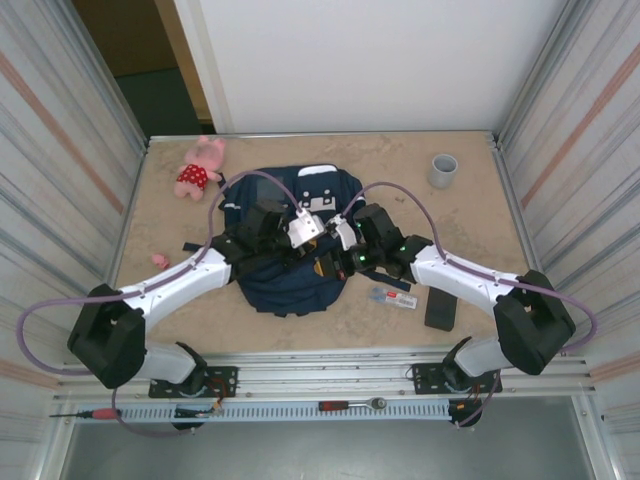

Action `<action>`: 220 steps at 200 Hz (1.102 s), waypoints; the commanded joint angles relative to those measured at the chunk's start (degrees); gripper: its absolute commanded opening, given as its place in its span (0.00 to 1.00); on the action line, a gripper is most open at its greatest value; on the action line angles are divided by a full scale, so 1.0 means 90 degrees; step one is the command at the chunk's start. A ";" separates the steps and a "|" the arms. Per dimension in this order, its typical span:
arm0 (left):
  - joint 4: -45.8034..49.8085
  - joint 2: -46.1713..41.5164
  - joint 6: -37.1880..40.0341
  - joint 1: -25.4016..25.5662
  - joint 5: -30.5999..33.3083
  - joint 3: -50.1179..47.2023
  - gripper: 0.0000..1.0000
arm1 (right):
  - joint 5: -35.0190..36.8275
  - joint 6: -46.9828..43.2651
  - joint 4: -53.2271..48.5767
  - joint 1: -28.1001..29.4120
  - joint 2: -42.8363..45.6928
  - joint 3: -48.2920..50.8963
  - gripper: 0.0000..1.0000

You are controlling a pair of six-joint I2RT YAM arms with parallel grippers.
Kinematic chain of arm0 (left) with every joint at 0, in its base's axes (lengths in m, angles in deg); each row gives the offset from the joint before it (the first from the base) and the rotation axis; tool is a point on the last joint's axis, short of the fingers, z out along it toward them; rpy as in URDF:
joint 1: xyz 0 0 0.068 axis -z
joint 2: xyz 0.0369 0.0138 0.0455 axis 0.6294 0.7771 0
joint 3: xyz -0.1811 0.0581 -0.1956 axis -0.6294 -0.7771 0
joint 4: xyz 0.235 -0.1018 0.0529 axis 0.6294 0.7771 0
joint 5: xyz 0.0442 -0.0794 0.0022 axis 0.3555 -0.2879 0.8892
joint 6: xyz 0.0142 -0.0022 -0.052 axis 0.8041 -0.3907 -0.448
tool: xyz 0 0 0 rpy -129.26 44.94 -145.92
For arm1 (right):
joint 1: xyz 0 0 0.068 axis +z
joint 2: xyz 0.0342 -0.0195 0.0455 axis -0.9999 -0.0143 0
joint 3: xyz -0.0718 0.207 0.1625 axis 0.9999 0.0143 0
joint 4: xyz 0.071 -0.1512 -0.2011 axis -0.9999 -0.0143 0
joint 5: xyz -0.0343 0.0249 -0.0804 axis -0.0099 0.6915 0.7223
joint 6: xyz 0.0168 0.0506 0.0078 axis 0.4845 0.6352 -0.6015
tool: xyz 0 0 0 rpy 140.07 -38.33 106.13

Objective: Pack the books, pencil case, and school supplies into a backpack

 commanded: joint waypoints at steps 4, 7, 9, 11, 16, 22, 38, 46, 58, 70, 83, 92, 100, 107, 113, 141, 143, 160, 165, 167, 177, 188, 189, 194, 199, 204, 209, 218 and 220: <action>-0.0842 -0.0013 -0.0436 -0.0023 0.0196 0.0144 0.00 | 0.0205 0.1114 0.0536 0.0225 0.0131 0.0000 0.07; -0.0836 -0.0022 -0.0426 -0.0018 0.0184 0.0135 0.00 | 0.0240 0.1139 0.0476 0.0218 0.0155 -0.0008 0.09; -0.0835 -0.0029 -0.0416 -0.0020 0.0183 0.0131 0.00 | 0.0293 0.1150 0.0432 0.0219 0.0167 -0.0019 0.11; -0.0840 -0.0035 -0.0411 -0.0026 0.0183 0.0120 0.00 | 0.0330 0.1163 0.0393 0.0204 0.0187 -0.0025 0.13; -0.0863 -0.0066 -0.0370 -0.0027 0.0178 0.0094 0.00 | 0.0427 0.1203 0.0274 0.0190 0.0232 -0.0041 0.19; -0.0898 -0.0097 -0.0312 -0.0027 0.0144 0.0041 0.00 | 0.0514 0.1287 0.0124 0.0142 0.0295 -0.0054 0.32; -0.1086 -0.0200 -0.0143 -0.0081 -0.0133 -0.0114 0.00 | 0.0418 0.1654 -0.0092 -0.0104 0.0484 0.0021 0.60; -0.1190 -0.0249 -0.0094 -0.0140 -0.0341 -0.0202 0.00 | 0.0313 0.1909 -0.0080 -0.0263 0.0603 0.0123 0.66; -0.1355 -0.0326 -0.0081 -0.0257 -0.0669 -0.0311 0.00 | 0.0195 0.2301 -0.0036 -0.0482 0.0772 0.0269 0.71; -0.1461 -0.0379 -0.0024 -0.0365 -0.0939 -0.0372 0.00 | 0.0207 0.2628 -0.0001 -0.0676 0.0975 0.0410 0.72; -0.1523 -0.0430 0.0077 -0.0428 -0.1161 -0.0417 0.00 | 0.0285 0.3019 0.0017 -0.0890 0.1189 0.0544 0.74; -0.1547 -0.0460 0.0139 -0.0462 -0.1298 -0.0434 0.00 | 0.0279 0.3293 0.0081 -0.1045 0.1302 0.0613 0.74; -0.1571 -0.0484 0.0207 -0.0476 -0.1440 -0.0453 0.00 | 0.0296 0.3521 0.0190 -0.1148 0.1358 0.0675 0.73; -0.1594 -0.0493 0.0251 -0.0495 -0.1563 -0.0463 0.00 | 0.0275 0.3731 0.0347 -0.1203 0.1378 0.0719 0.72; -0.1606 -0.0497 0.0284 -0.0496 -0.1644 -0.0467 0.00 | 0.0250 0.3877 0.0488 -0.1226 0.1362 0.0742 0.72; -0.1650 -0.0514 0.0453 -0.0489 -0.2005 -0.0500 0.00 | 0.0180 0.4325 0.0958 -0.1222 0.1123 0.0671 0.68; -0.1659 -0.0518 0.0456 -0.0489 -0.2032 -0.0509 0.00 | 0.0180 0.4347 0.0994 -0.1218 0.1107 0.0668 0.68; -0.1722 -0.0555 0.0510 -0.0487 -0.2171 -0.0559 0.00 | 0.0238 0.4523 0.1260 -0.1217 0.0919 0.0625 0.64; -0.1742 -0.0569 0.0527 -0.0496 -0.2209 -0.0580 0.00 | 0.0277 0.4738 0.1316 -0.1207 0.0859 0.0599 0.63; -0.1750 -0.0575 0.0535 -0.0496 -0.2234 -0.0583 0.00 | 0.0290 0.4782 0.1337 -0.1200 0.0838 0.0599 0.62; -0.1763 -0.0594 0.0576 -0.0496 -0.2308 -0.0604 0.00 | 0.0309 0.4894 0.1571 -0.1170 0.0694 0.0548 0.60; -0.1722 -0.0614 0.0646 -0.0493 -0.2397 -0.0608 0.00 | 0.0299 0.4943 0.1652 -0.1146 0.0520 0.0444 0.58; -0.1718 -0.0611 0.0651 -0.0495 -0.2406 -0.0611 0.00 | 0.0303 0.4943 0.1653 -0.1142 0.0502 0.0430 0.57; -0.1698 -0.0615 0.0679 -0.0496 -0.2446 -0.0601 0.00 | 0.0312 0.4953 0.1654 -0.1139 0.0421 0.0381 0.56; -0.1672 -0.0616 0.0693 -0.0494 -0.2493 -0.0590 0.00 | 0.0307 0.4958 0.1660 -0.1131 0.0350 0.0333 0.55; -0.1643 -0.0619 0.0736 -0.0492 -0.2557 -0.0587 0.00 | 0.0332 0.4989 0.1682 -0.1129 0.0285 0.0310 0.53; -0.1627 -0.0629 0.0769 -0.0494 -0.2608 -0.0584 0.00 | 0.0350 0.5031 0.1757 -0.1120 0.0232 0.0314 0.49; -0.1619 -0.0641 0.0811 -0.0488 -0.2686 -0.0608 0.00 | 0.0368 0.5131 0.1935 -0.1115 0.0162 0.0337 0.43; -0.1617 -0.0647 0.0816 -0.0489 -0.2688 -0.0612 0.00 | 0.0373 0.5156 0.1951 -0.1111 0.0142 0.0345 0.41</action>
